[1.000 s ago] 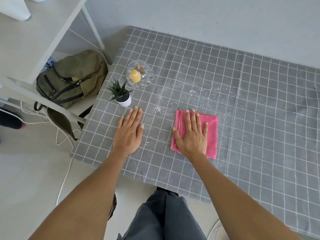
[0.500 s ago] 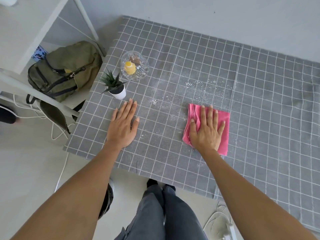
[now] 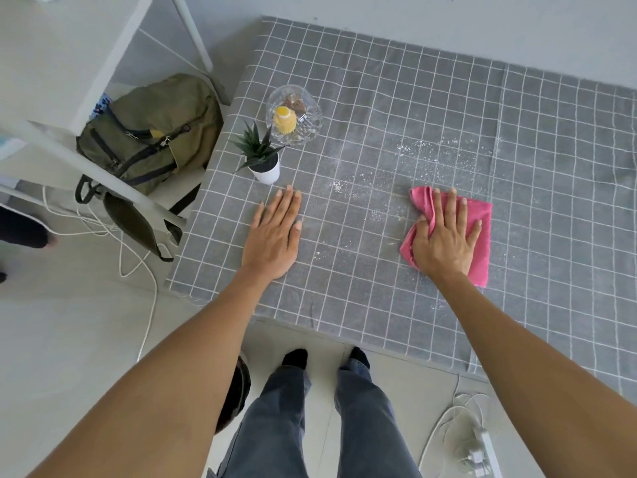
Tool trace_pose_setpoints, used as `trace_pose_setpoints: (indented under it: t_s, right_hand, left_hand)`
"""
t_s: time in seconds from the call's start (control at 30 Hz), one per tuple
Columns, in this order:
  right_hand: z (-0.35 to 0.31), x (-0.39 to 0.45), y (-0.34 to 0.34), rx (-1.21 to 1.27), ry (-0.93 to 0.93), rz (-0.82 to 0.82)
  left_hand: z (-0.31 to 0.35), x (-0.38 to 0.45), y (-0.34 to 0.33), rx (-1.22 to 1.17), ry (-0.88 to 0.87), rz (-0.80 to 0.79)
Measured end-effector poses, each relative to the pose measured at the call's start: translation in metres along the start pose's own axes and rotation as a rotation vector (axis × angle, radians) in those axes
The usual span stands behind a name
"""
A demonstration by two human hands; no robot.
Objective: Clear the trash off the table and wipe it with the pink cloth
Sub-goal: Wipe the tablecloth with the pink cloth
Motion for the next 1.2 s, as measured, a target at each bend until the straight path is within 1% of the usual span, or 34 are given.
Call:
trace_pose_setpoints:
  t_s: [0.13, 0.2, 0.27, 0.33, 0.43, 0.5, 0.57, 0.67, 0.7, 0.77, 0.9, 0.97, 1.03, 1.13, 1.2]
  right_hand:
    - [-0.014, -0.01, -0.002, 0.05, -0.084, 0.012]
    - [-0.033, -0.023, -0.006, 0.077, -0.137, 0.021]
    - [-0.062, -0.039, -0.011, 0.085, -0.141, 0.019]
    - [-0.099, -0.057, -0.018, 0.082, -0.073, 0.016]
    - [-0.159, -0.085, -0.031, 0.017, 0.12, -0.01]
    - [-0.182, -0.097, -0.038, 0.001, 0.221, -0.021]
    - [-0.184, -0.099, -0.038, 0.013, 0.287, -0.024]
    - [-0.167, -0.099, -0.032, -0.022, 0.426, 0.001]
    - [-0.159, -0.098, -0.029, -0.023, 0.436, 0.002]
    - [-0.138, -0.092, -0.026, -0.006, 0.37, 0.003]
    - [-0.075, -0.08, -0.022, -0.022, 0.114, 0.012]
    - [-0.054, -0.077, -0.02, -0.01, 0.013, 0.017]
    - [-0.053, -0.077, -0.021, 0.026, -0.066, 0.025]
    - [-0.071, -0.079, -0.023, 0.067, -0.189, 0.028]
    - [-0.093, -0.081, -0.025, 0.054, -0.172, 0.003]
  left_hand:
    - [-0.027, -0.021, 0.007, 0.003, 0.004, 0.011]
    - [-0.04, -0.031, 0.011, 0.005, 0.022, 0.02]
    - [-0.047, -0.037, 0.014, 0.01, 0.027, 0.031]
    - [-0.049, -0.039, 0.014, 0.01, 0.027, 0.046]
    - [-0.049, -0.039, 0.015, 0.009, 0.03, 0.071]
    - [-0.049, -0.039, 0.015, 0.016, 0.031, 0.081]
    - [-0.049, -0.039, 0.014, 0.018, 0.028, 0.082]
    - [-0.049, -0.039, 0.013, 0.007, 0.024, 0.077]
    - [-0.049, -0.039, 0.014, 0.002, 0.02, 0.078]
    - [-0.049, -0.039, 0.014, -0.006, 0.013, 0.08]
    - [-0.05, -0.039, 0.014, 0.005, 0.015, 0.072]
    - [-0.05, -0.039, 0.015, 0.007, 0.02, 0.07]
    - [-0.05, -0.039, 0.016, 0.007, 0.026, 0.073]
    - [-0.051, -0.04, 0.016, 0.011, 0.032, 0.078]
    - [-0.05, -0.04, 0.015, 0.009, 0.038, 0.078]
Point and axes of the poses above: each hand's wrist, its own x-axis towards the middle knuckle, its own y-axis out of the back of the hand, z = x × y, the point moved 5 cm from there along x, towards the middle knuckle, and after that the axes turned 5 degrees about -x, right-handed, at the moved point
